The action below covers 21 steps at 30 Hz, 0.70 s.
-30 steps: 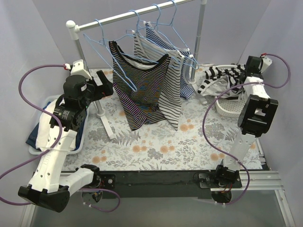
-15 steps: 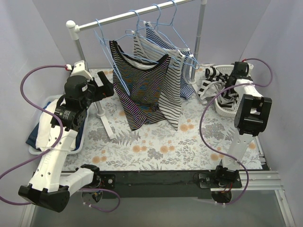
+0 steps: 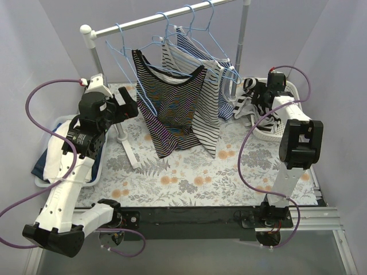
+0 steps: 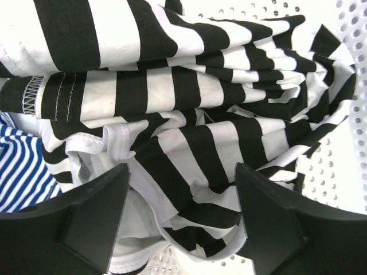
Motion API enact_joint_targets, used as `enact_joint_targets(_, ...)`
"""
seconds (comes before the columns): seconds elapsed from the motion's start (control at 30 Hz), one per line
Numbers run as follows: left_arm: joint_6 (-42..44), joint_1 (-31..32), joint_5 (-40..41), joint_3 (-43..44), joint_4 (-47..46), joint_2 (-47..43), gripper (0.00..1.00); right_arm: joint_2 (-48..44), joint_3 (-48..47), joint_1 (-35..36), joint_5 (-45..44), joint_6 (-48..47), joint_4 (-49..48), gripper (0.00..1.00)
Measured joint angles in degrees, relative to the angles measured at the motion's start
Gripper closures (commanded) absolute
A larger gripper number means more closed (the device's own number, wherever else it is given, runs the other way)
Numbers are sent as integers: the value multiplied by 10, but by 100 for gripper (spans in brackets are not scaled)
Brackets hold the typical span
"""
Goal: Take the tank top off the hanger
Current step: Place the tank top in the bin.
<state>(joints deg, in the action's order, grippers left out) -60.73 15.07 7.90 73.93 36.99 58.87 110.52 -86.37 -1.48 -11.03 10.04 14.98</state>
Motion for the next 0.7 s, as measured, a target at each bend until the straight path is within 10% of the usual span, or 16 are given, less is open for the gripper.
enact_joint_targets(0.4, 0, 0, 0, -1, 0, -2, 2, 23, 1, -3, 68, -12, 0, 54)
enact_joint_targets(0.57, 0, 0, -1, -1, 0, -2, 2, 49, -9, -3, 87, -14, -1, 96)
enact_joint_targets(0.7, 0, 0, -1, -2, 0, -3, 2, 70, -19, -3, 93, -12, 2, 99)
